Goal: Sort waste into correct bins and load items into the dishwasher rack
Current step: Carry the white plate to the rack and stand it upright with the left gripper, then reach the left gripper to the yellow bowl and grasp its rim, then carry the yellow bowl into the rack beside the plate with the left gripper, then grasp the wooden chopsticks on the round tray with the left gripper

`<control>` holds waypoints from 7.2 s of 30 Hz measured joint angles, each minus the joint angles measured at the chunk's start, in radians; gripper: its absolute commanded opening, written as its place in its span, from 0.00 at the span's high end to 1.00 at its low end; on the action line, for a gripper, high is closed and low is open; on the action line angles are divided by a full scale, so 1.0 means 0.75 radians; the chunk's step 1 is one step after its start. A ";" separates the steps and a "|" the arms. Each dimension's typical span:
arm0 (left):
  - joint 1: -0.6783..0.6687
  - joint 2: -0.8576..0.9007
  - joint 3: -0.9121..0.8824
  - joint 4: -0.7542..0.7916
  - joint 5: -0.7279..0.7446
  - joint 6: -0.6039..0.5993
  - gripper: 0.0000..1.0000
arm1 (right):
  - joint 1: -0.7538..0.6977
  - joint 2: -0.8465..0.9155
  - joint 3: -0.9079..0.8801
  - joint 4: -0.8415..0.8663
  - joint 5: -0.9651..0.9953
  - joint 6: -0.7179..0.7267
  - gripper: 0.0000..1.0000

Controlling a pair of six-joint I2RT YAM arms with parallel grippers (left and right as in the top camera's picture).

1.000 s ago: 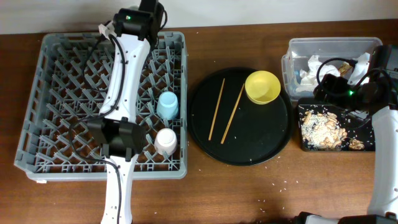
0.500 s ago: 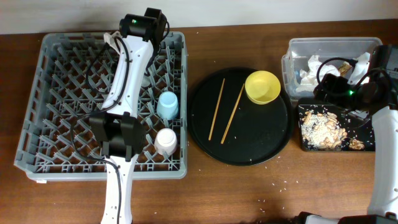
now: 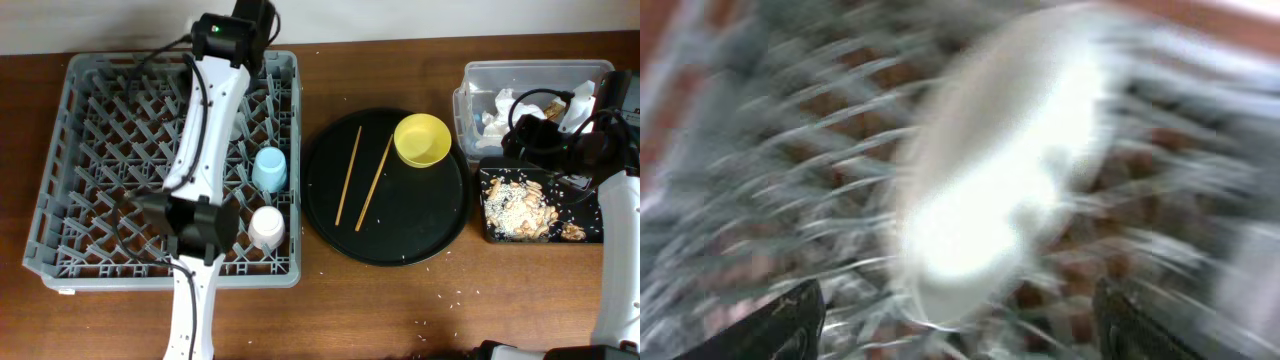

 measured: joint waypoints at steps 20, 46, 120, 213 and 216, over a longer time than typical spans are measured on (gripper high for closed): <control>-0.286 0.149 0.047 0.398 0.849 0.392 0.18 | 0.124 0.014 0.000 0.102 -0.101 0.010 0.11; -0.375 0.318 0.047 0.590 1.093 0.359 0.40 | 0.284 0.187 0.009 0.168 0.090 0.087 0.05; -0.190 0.307 0.208 0.424 -0.933 0.577 1.00 | 0.284 0.187 0.011 0.129 0.094 0.085 0.02; -0.352 0.296 0.476 -0.026 0.091 0.689 0.11 | 0.284 0.187 0.012 0.129 0.094 0.086 0.02; -0.352 0.258 0.467 -0.122 0.368 0.694 0.11 | 0.284 0.187 0.012 0.129 0.094 0.085 0.02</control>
